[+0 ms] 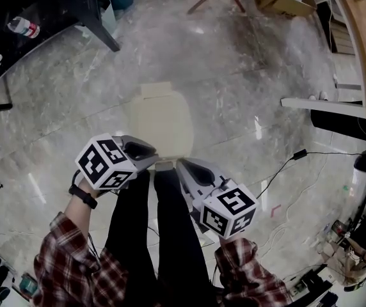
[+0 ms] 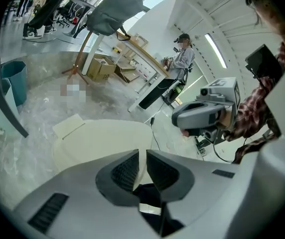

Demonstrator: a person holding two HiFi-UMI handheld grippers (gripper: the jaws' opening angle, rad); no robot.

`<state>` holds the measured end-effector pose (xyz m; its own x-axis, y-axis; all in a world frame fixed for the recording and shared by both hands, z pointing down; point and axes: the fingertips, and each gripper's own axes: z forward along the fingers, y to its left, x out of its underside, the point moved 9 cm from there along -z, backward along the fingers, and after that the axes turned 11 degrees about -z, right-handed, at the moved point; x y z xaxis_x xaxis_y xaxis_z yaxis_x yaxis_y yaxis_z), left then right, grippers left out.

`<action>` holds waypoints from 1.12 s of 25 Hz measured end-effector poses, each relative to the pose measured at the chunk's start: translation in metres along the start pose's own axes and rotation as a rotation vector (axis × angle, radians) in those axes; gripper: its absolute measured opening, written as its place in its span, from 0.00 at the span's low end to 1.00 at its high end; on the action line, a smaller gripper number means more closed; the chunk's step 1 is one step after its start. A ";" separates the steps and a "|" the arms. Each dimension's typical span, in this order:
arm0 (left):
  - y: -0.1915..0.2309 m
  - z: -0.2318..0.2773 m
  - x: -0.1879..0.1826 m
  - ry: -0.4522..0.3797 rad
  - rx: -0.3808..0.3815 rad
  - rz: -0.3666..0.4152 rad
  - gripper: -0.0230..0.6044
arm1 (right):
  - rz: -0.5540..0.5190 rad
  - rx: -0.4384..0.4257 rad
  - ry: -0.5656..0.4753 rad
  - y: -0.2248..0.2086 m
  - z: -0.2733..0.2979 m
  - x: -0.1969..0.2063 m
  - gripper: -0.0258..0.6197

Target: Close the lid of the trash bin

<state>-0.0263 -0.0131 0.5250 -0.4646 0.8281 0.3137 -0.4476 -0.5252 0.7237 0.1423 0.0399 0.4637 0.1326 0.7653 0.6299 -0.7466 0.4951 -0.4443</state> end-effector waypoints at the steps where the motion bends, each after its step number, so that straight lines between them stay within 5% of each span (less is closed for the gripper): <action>1: 0.001 0.006 0.006 0.007 -0.008 -0.004 0.13 | 0.003 0.003 0.003 -0.001 0.001 0.002 0.06; 19: 0.033 0.096 0.077 0.100 -0.138 -0.056 0.07 | 0.050 0.040 0.065 -0.029 0.027 0.048 0.06; 28: 0.048 0.119 0.088 0.195 -0.216 -0.014 0.07 | 0.057 0.042 0.089 -0.033 0.036 0.062 0.06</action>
<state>0.0020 0.0580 0.6608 -0.5862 0.7932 0.1652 -0.5977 -0.5610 0.5727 0.1513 0.0561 0.5403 0.1452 0.8260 0.5446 -0.7811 0.4336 -0.4494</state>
